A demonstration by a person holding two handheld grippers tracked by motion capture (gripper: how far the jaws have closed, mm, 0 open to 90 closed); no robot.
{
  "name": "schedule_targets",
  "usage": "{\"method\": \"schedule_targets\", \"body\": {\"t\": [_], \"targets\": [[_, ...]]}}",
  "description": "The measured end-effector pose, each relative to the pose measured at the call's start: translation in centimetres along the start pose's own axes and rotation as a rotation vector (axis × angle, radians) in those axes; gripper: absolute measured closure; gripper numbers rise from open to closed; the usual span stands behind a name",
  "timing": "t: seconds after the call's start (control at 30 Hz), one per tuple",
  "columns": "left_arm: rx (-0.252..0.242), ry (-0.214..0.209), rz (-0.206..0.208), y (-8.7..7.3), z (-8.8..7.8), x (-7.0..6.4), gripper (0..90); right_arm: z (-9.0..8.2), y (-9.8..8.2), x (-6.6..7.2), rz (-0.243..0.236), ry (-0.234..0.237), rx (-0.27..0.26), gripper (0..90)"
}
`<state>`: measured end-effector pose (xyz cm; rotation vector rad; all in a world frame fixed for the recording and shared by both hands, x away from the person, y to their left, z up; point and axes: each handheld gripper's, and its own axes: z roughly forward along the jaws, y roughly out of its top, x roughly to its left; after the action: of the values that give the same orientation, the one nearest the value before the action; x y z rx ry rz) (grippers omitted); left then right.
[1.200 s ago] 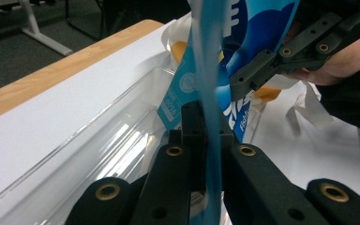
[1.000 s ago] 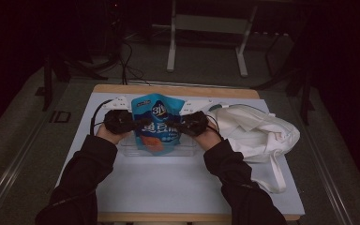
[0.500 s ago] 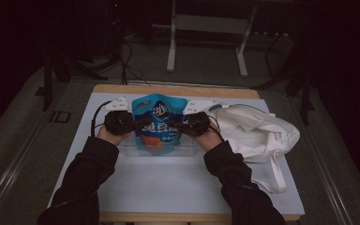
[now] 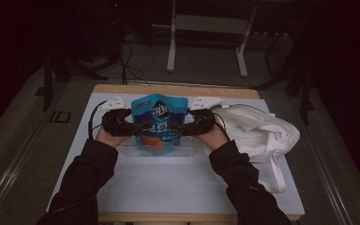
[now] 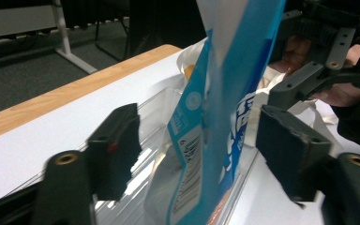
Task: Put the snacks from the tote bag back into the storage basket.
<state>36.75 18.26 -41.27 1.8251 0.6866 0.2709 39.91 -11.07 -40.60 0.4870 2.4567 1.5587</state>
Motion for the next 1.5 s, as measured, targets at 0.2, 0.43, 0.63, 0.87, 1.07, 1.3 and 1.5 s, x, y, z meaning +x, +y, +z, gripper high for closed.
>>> {"method": "schedule_targets", "body": {"t": [0.2,0.43,0.63,0.87,1.07,1.3,1.5], "targets": [[0.018,0.010,0.003,-0.1,0.0,-0.3,5.6,-1.1,0.3,-0.2,0.031,-0.012,-0.042,15.3],[-0.020,0.091,-0.062,-0.6,-0.9,-0.3,0.0,-1.9,0.0,-0.6,0.024,-0.026,-0.044,13.9],[-0.009,0.127,-0.052,-1.4,-1.8,-0.9,0.0,-2.8,-0.6,-0.9,0.022,-0.049,-0.027,13.9],[-0.006,0.139,-0.046,-2.2,-2.6,-2.4,0.0,-4.1,-1.4,-0.7,0.017,-0.082,-0.014,14.1],[-0.021,0.153,-0.073,-3.1,-3.6,-3.8,0.0,-5.5,-2.0,-0.3,0.006,-0.103,-0.016,14.2],[-0.068,0.177,-0.137,-4.9,-5.1,-5.2,0.0,-6.6,-3.5,0.0,-0.008,-0.114,0.011,14.2],[-0.079,0.172,-0.114,-6.5,-4.9,-7.2,0.0,-7.3,-4.8,0.4,-0.015,-0.109,0.027,14.2]]}}
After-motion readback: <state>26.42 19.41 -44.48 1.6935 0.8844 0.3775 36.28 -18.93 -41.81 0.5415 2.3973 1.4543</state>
